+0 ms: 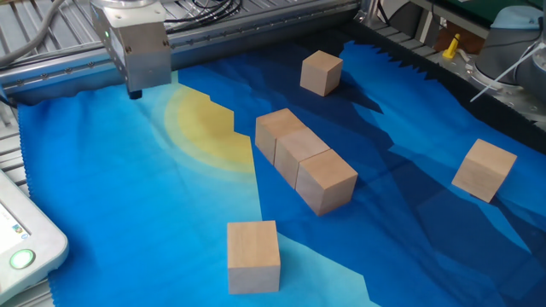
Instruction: Stack the blocks into a pyramid shape
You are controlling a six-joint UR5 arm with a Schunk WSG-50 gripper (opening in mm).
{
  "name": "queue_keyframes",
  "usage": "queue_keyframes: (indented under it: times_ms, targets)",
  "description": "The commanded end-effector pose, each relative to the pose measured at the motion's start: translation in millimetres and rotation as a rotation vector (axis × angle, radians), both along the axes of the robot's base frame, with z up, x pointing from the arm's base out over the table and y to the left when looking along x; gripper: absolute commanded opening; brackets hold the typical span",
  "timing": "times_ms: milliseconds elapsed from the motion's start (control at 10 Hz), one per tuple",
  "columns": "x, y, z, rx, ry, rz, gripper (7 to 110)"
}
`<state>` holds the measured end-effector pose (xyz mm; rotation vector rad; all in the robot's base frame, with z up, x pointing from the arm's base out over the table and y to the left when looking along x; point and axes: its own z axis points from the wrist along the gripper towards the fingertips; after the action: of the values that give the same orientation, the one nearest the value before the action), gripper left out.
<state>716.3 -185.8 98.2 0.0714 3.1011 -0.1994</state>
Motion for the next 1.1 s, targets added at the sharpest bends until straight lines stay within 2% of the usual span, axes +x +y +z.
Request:
queue_keyframes:
  times_ms: [0,300,700,900,1000]
  targets:
    - [-6.0,3,0.4,0.016,0.023,0.005,7]
    - [-7.6,3,0.4,0.015,0.031,0.017,7]
    - [8.5,22,-0.5,0.090,-0.030,0.063,7]
    - [14.2,33,-0.2,0.135,-0.055,0.054,7]
    - [11.6,38,-0.4,0.157,-0.047,0.024,7]
